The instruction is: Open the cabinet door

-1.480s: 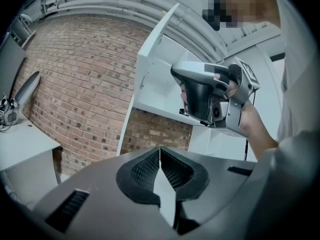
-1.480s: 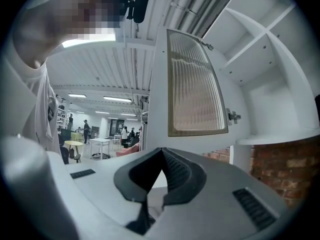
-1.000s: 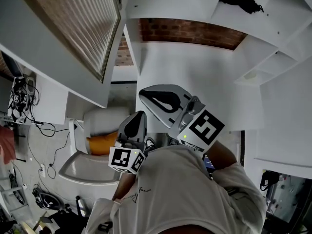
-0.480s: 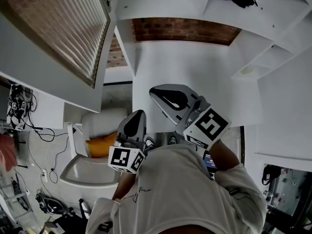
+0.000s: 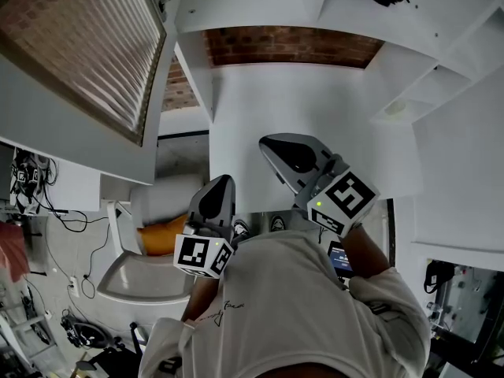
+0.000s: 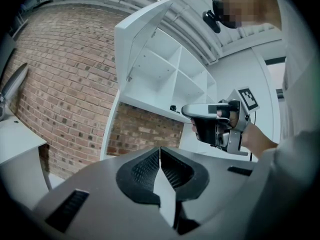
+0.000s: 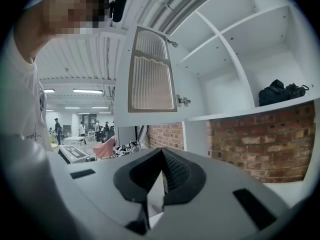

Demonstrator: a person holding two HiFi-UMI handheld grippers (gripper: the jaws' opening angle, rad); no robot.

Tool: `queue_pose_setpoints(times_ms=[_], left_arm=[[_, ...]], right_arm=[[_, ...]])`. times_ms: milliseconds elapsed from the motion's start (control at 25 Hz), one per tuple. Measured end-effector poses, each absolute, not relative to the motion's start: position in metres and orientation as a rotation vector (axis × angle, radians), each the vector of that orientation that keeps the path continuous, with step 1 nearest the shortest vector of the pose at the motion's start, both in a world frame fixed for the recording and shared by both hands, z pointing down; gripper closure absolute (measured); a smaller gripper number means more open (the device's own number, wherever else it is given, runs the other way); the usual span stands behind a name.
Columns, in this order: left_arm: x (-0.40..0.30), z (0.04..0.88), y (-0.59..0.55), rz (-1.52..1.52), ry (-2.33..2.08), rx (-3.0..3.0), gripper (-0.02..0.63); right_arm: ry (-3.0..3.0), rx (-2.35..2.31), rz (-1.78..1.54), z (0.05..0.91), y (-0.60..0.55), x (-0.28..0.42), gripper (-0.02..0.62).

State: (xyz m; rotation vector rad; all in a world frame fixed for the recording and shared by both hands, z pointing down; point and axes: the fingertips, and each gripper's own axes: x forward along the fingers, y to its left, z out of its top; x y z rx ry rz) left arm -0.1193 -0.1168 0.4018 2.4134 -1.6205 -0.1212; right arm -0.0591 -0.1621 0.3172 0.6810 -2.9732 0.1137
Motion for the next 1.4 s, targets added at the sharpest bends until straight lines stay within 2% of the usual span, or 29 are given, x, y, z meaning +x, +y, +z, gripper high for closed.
queue_pose_setpoints(times_ms=[1400], left_arm=[[-0.086, 0.409, -0.141, -0.075, -1.507, 2.465, 0.586]], right_arm=[[-2.753, 1.033, 0.351, 0.392, -0.185, 0.039, 0.572]])
